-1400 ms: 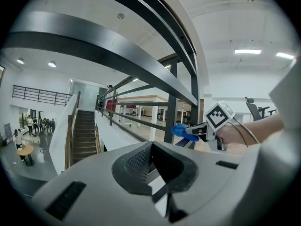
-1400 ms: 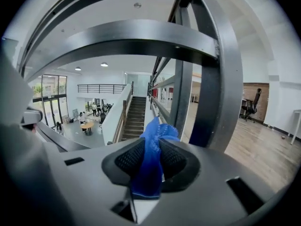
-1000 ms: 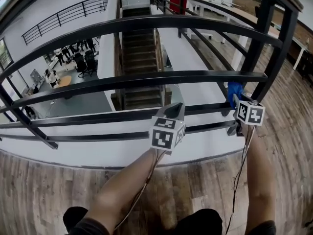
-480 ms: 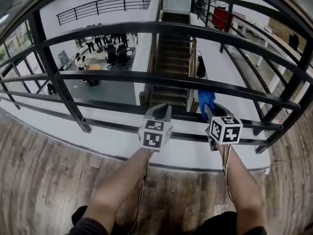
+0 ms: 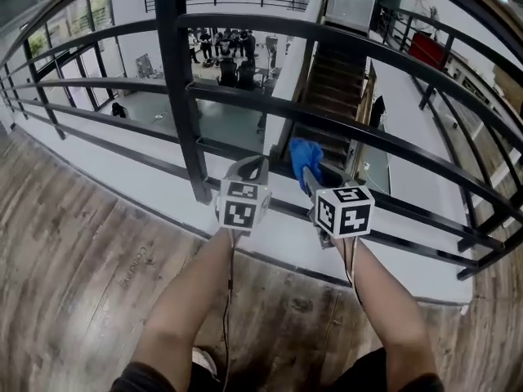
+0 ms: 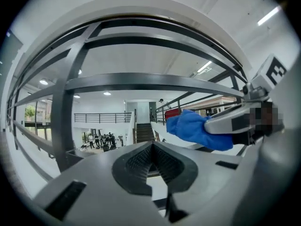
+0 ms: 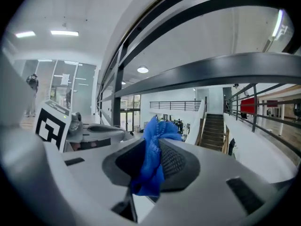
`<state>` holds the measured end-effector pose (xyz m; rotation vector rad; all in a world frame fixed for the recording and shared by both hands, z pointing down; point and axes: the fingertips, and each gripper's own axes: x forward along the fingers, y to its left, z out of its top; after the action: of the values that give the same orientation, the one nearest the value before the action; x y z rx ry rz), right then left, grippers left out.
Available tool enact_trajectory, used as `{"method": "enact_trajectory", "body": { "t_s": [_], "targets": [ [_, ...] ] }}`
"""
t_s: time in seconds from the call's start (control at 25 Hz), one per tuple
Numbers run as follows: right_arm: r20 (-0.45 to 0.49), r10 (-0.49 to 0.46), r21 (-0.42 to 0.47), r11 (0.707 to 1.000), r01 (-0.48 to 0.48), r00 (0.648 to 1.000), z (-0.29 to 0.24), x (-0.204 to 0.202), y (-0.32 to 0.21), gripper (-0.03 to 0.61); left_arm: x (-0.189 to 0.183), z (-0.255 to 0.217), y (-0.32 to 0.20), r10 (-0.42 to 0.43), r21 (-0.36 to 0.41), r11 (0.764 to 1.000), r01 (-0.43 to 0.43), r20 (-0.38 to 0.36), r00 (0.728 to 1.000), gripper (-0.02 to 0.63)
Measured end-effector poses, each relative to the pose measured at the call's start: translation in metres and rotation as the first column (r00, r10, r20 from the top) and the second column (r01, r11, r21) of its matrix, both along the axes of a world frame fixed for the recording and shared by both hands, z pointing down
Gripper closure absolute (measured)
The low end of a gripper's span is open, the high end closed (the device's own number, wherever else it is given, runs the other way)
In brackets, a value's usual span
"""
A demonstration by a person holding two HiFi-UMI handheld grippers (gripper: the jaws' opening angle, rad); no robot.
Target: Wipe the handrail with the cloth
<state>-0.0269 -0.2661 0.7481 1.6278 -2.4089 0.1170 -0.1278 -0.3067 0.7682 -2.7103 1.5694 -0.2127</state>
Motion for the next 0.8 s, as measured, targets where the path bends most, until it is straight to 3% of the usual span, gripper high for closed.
{"method": "enact_trajectory", "body": {
  "t_s": [0.24, 0.32, 0.6, 0.8],
  "targets": [
    [-0.001, -0.112, -0.024, 0.993, 0.112, 0.994, 0.052, -0.166, -0.027, 0.482, -0.152, 0.037, -0.024, -0.158, -0.049, 0.987, 0.155, -0.047, 0.986, 0.609],
    [0.0, -0.115, -0.034, 0.993, 0.115, 0.993, 0.07, -0.201, -0.035, 0.482, -0.186, 0.05, -0.032, -0.183, -0.054, 0.982, 0.18, -0.049, 0.982, 0.609],
    [-0.006, -0.035, -0.11, 0.993, 0.034, 0.999, 0.143, -0.249, -0.074, 0.483, -0.248, 0.092, -0.05, -0.242, -0.118, 0.965, 0.233, -0.075, 0.967, 0.609],
    [-0.034, 0.056, -0.163, 0.985, -0.06, 0.998, 0.184, -0.25, -0.109, 0.483, -0.246, 0.114, -0.055, -0.202, -0.178, 0.966, 0.186, -0.079, 0.976, 0.609]
  ]
}}
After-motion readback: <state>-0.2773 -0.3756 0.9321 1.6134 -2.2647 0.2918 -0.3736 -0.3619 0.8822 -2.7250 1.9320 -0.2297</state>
